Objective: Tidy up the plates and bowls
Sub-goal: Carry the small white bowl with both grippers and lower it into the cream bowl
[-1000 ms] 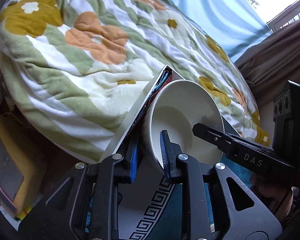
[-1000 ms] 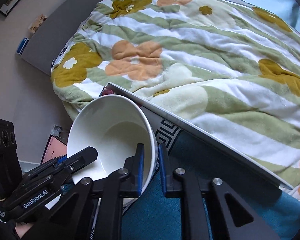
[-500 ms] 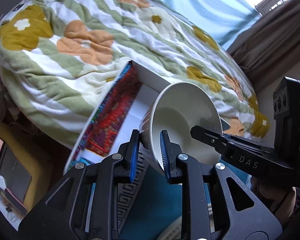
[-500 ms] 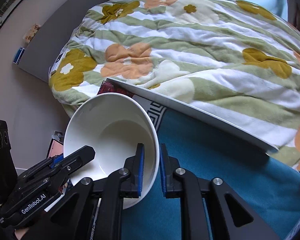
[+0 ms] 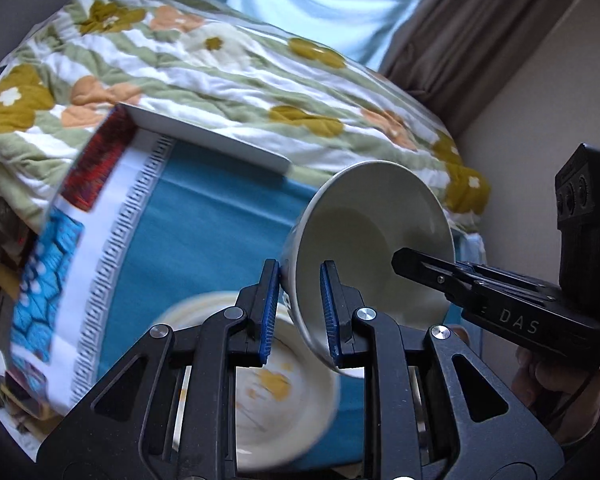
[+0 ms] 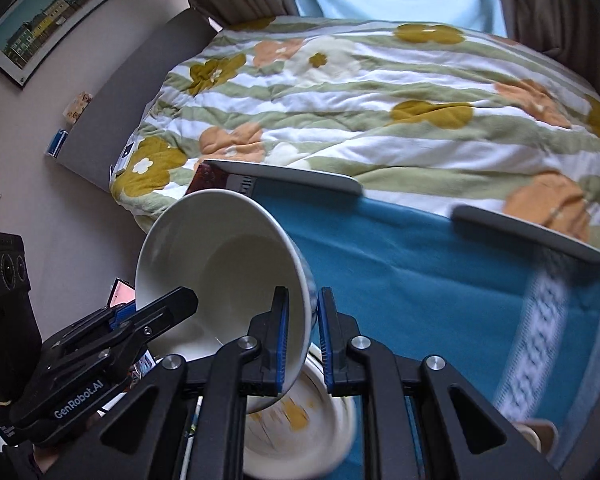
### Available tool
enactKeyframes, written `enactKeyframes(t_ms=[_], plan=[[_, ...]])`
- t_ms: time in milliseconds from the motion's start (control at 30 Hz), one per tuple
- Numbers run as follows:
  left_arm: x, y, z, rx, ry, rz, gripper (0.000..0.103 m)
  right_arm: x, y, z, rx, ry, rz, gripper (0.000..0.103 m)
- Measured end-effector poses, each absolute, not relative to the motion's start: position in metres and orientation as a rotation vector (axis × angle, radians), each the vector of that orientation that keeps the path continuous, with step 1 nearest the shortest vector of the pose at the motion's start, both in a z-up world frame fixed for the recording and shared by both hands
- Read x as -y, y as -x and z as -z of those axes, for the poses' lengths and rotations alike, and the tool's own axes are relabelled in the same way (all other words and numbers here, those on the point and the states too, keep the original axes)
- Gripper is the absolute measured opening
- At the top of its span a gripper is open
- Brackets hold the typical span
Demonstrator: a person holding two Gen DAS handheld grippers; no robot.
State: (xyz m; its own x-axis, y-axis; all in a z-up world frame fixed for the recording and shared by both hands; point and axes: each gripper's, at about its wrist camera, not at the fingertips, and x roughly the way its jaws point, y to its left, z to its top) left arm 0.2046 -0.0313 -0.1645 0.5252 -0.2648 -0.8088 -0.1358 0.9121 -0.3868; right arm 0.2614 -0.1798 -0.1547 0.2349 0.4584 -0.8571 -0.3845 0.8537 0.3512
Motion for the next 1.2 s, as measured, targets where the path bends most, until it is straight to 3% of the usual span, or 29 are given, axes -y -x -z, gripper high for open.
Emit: enactKeyframes(t_ms=[233, 500, 800, 1200], plan=[[0.140, -0.165, 0.173, -1.083, 0.423, 0.174, 0.018, 0.282, -0.211, 0.151, -1.201, -0.082, -0.473, 0.013], [0.211, -0.155, 0.198, -1.200, 0.357, 0.260, 0.018, 0.359, -0.181, 0.179, -1.262, -0.164, -0.359, 0.013], [0.226, -0.163, 0.227, -1.296, 0.300, 0.299, 0.018, 0.385, -0.169, 0.218, -1.335, -0.255, -0.294, 0.013], [0.248, -0.184, 0.236, -1.339, 0.121, 0.296, 0.018, 0.387, -0.172, 0.227, -1.360, -0.232, -0.256, 0.013]])
